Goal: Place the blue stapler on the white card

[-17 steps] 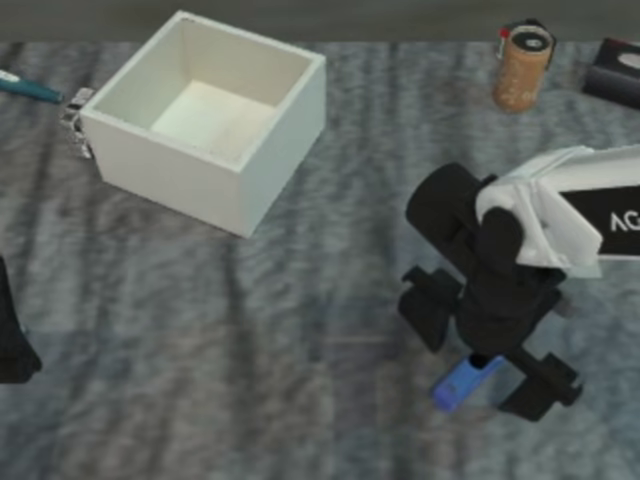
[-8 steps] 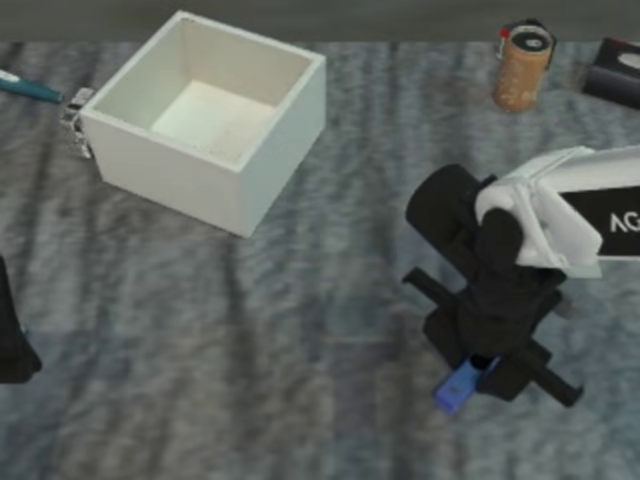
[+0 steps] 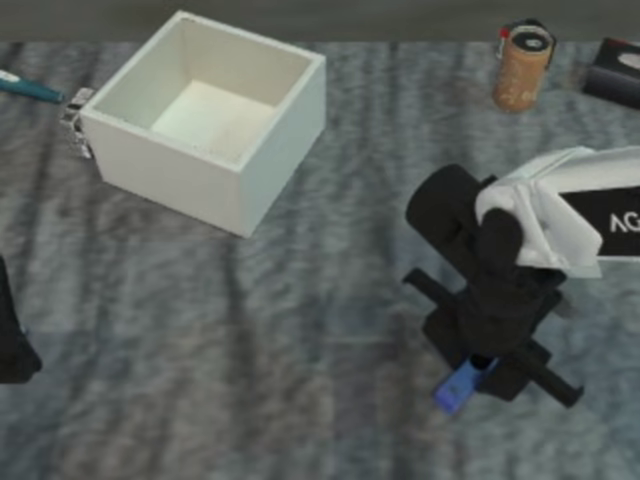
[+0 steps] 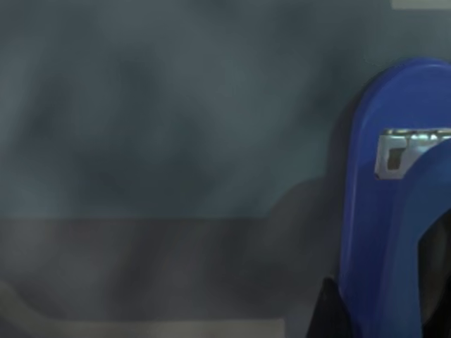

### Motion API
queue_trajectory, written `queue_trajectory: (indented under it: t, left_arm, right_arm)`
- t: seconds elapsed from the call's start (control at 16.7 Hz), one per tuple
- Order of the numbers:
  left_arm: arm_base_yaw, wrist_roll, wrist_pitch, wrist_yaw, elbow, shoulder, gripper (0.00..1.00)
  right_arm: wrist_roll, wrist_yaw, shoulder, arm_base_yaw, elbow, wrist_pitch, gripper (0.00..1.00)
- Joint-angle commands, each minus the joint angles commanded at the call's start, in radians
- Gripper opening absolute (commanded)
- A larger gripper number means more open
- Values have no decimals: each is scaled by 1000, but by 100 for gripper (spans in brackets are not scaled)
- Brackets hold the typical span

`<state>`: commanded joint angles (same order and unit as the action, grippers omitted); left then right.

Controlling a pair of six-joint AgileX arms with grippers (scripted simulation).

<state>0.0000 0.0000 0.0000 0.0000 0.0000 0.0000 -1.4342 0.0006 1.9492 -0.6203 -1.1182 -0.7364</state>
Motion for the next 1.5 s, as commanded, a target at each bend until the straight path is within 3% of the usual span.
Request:
queue_trajectory:
  t: [0.24,0.72,1.08,1.26,1.5]
  left_arm:
    - [0,0,0,0,0,0,100]
    - [0,0,0,0,0,0,100]
    - [0,0,0,0,0,0,100]
    - [0,0,0,0,0,0,100]
    - [0,0,0,0,0,0,100]
  right_arm:
    - [-1,1,-17,1,-29,-46,0]
    - [5,1,-139,-6,-217,-366,0]
    - [4,0,-146,0,-232,-385,0]
    - [-57,0,-88,53,-303,-417,0]
    - [-205,0,56,193,-535,-498,0]
